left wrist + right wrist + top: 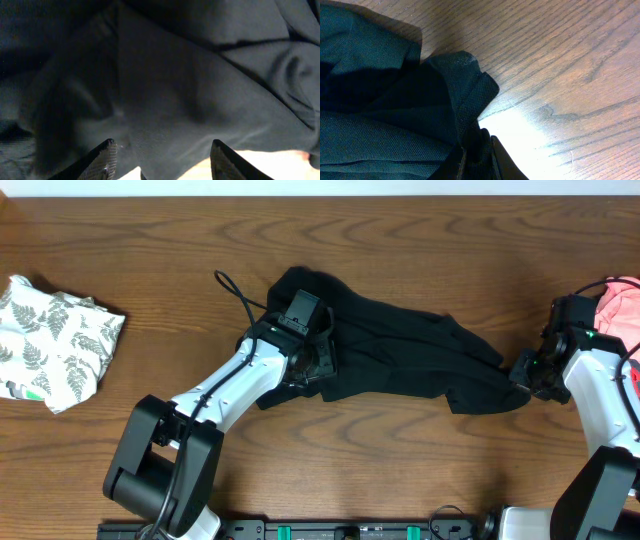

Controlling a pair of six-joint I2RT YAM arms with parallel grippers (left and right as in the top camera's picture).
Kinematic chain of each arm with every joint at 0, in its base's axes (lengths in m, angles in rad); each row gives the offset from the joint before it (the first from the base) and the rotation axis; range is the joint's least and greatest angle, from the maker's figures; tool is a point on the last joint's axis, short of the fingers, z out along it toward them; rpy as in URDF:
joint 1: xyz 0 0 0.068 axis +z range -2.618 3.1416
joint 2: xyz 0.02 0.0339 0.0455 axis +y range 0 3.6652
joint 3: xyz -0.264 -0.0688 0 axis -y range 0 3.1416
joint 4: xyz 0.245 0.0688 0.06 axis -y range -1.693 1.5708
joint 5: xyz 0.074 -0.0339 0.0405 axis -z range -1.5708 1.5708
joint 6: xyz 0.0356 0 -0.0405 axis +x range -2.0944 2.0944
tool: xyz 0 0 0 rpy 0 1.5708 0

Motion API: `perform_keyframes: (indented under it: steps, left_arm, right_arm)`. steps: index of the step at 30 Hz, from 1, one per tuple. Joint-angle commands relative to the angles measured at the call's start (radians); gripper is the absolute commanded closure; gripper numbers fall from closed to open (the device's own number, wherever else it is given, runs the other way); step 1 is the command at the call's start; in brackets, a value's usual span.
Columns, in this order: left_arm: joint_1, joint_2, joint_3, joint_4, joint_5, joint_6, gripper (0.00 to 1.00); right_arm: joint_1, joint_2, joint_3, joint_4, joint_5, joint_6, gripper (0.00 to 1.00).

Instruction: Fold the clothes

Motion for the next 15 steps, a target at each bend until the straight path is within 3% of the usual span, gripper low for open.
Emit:
perform_keyframes:
  steps: [1, 12, 15]
  left_arm:
    - [0.0, -0.001, -0.009, 0.004, -0.069, -0.012, 0.39]
    - [0.0, 0.095, -0.009, 0.063, 0.023, -0.012, 0.41]
    - [0.0, 0.095, -0.009, 0.101, 0.071, -0.012, 0.62]
  right_arm:
    - [-0.001, 0.002, 0.0, -0.003, -0.001, 0.008, 0.87]
    - [-0.001, 0.002, 0.0, -0.003, 0.0, 0.008, 0.87]
    - [-0.001, 0.002, 0.0, -0.005, 0.0, 0.008, 0.88]
